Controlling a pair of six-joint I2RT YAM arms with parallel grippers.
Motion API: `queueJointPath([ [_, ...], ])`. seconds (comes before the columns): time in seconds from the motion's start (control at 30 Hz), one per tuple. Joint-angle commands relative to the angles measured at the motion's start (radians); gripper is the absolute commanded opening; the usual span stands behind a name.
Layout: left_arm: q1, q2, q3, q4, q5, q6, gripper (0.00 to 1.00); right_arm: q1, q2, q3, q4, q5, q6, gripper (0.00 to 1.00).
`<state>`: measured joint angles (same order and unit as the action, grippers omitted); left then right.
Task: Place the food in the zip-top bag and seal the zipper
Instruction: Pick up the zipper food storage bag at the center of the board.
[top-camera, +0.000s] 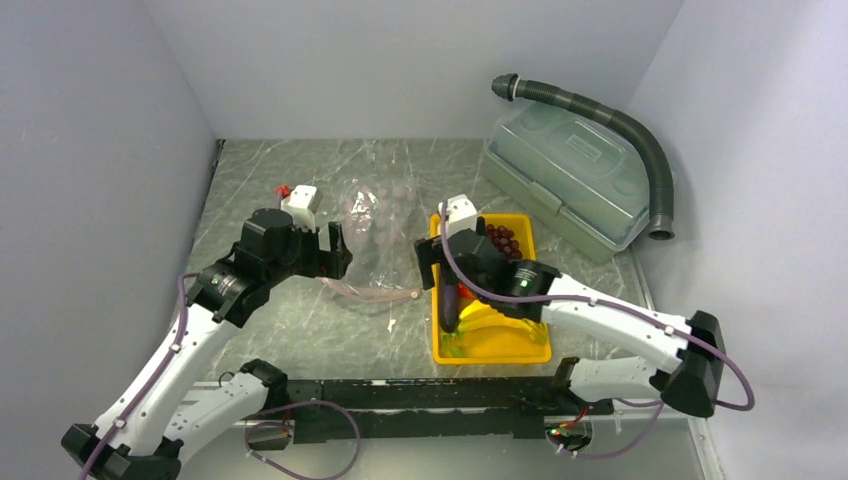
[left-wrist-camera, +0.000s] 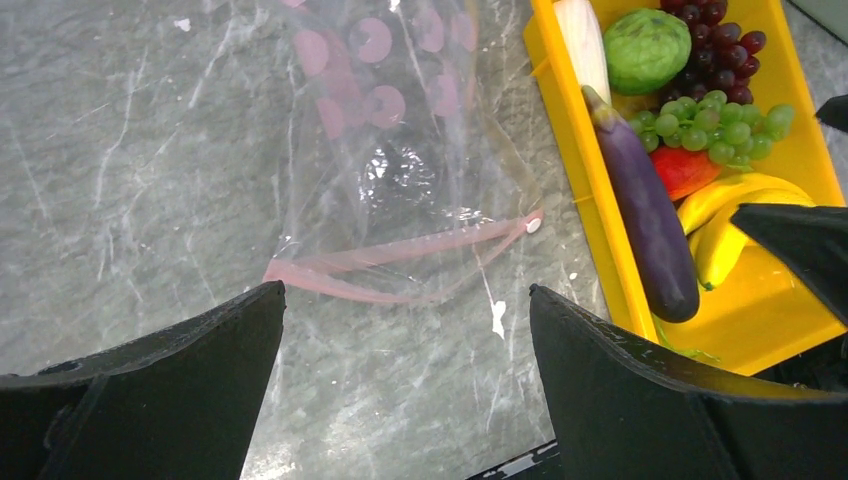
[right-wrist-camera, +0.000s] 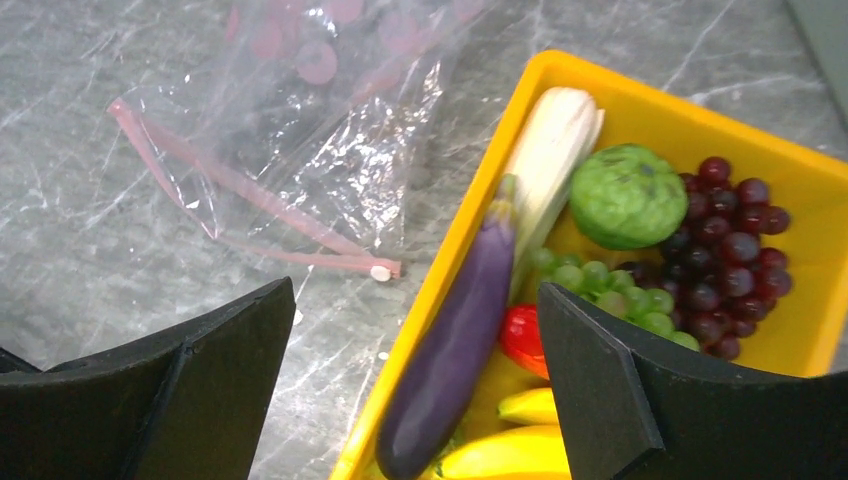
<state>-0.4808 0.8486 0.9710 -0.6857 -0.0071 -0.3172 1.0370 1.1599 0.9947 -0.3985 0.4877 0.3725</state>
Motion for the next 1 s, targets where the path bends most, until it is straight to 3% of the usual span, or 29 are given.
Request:
queueJointPath([
  [0.0,0.001,-0.035,0.026,-0.028,-0.071,0.001,0.98,0.003,0.065,0.045,0.091,-0.051,0.066,0.95],
  [0.5,0.001,-0.141,-0.029,-0.017,-0.157,0.002,0.97,0.003,0.331,0.167,0.178,-0.066,0.18,0.84],
  [0.97,0.001,-0.18,-0.031,-0.025,-0.173,0.004,0.97,0.007,0.588,0.345,0.161,-0.112,0.295,0.82],
])
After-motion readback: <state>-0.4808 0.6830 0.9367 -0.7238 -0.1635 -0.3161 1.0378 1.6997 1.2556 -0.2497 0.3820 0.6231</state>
